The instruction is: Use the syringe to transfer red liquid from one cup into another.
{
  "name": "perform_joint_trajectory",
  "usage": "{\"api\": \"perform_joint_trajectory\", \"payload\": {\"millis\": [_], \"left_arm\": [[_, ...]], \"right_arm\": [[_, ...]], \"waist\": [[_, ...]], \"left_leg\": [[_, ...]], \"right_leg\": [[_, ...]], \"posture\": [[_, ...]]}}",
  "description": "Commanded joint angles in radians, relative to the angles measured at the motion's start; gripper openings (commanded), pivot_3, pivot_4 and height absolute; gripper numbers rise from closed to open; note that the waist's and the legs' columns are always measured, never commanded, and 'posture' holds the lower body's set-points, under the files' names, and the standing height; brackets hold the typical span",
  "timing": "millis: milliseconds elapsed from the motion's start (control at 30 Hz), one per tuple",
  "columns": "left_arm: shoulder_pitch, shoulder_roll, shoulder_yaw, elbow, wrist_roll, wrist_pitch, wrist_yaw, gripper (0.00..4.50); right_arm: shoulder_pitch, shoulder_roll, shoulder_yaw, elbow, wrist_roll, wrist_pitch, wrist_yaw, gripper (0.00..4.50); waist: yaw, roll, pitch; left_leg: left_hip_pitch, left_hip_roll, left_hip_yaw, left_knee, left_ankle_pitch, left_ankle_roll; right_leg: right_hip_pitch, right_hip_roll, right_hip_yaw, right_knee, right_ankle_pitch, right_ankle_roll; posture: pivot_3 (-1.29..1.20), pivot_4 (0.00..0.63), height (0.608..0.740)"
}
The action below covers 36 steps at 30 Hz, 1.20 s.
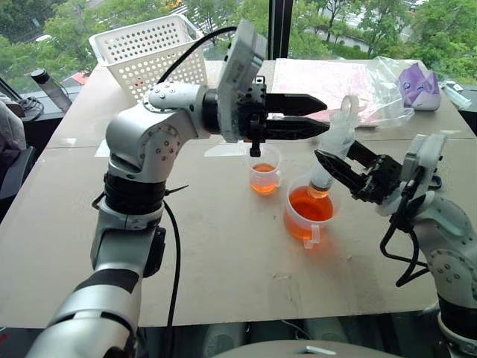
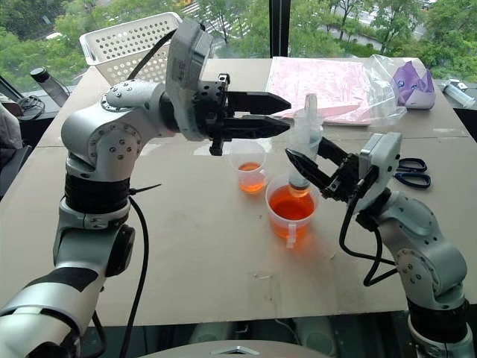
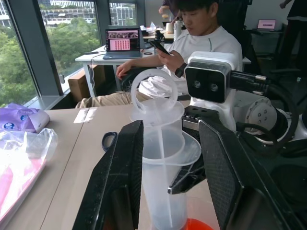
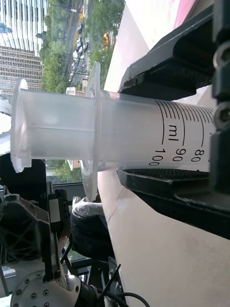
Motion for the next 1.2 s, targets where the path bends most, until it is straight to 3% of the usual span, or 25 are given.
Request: {"api": "perform_joint_trajectory", "payload": {"millis": [33, 533, 833, 1000, 1200], "left_arm": [[-0.002, 0.044, 0.041, -0.019, -0.016, 0.005, -0.017, 1.79], [-0.017, 0.144, 0.136, 0.090, 0.053, -0.053, 0.045, 1.79], [-0.024, 0.152, 0.176, 0.149, 0.095, -0.102, 0.107, 1.79], [-0.048, 0.146, 0.191, 0.188, 0.102, -0.129, 0.122, 1.79], [-0.056, 0.136, 0.206, 0.190, 0.094, -0.130, 0.136, 1.79]], "right_arm": [[-0.027, -0.020, -0.059, -0.029, 0.061, 0.004, -0.004, 1.50], [-0.094, -0.094, -0.088, 0.012, 0.200, 0.075, 0.014, 1.50], [-0.360, -0.047, -0.051, 0.114, 0.308, 0.139, -0.069, 1.50], [-0.522, 0.060, 0.050, 0.256, 0.193, 0.115, -0.087, 1.50], [-0.619, 0.186, 0.185, 0.455, -0.062, -0.015, -0.051, 1.50]], "waist": [[0.000, 0.000, 0.000], [0.000, 0.000, 0.000], [-0.003, 0.000, 0.000], [-0.004, 0.000, 0.000], [-0.003, 0.000, 0.000]], "left_leg": [[0.000, 0.000, 0.000, 0.000, 0.000, 0.000], [0.000, 0.000, 0.000, 0.000, 0.000, 0.000], [0.000, 0.000, 0.000, 0.001, 0.000, 0.000], [0.000, 0.000, 0.000, 0.001, 0.000, 0.000], [-0.002, 0.000, 0.000, 0.001, 0.000, 0.000]], "right_leg": [[0.000, 0.000, 0.000, 0.000, 0.000, 0.000], [0.000, 0.000, 0.000, 0.000, 0.000, 0.000], [0.000, 0.000, -0.001, 0.001, 0.000, 0.000], [-0.001, 0.000, -0.001, 0.001, 0.000, 0.000], [-0.002, 0.000, 0.000, 0.001, 0.000, 0.000]], "posture": [[0.00, 0.150, 0.740], [0.00, 0.150, 0.740], [0.00, 0.150, 0.740], [0.00, 0.150, 0.740], [0.00, 0.150, 0.740]]}}
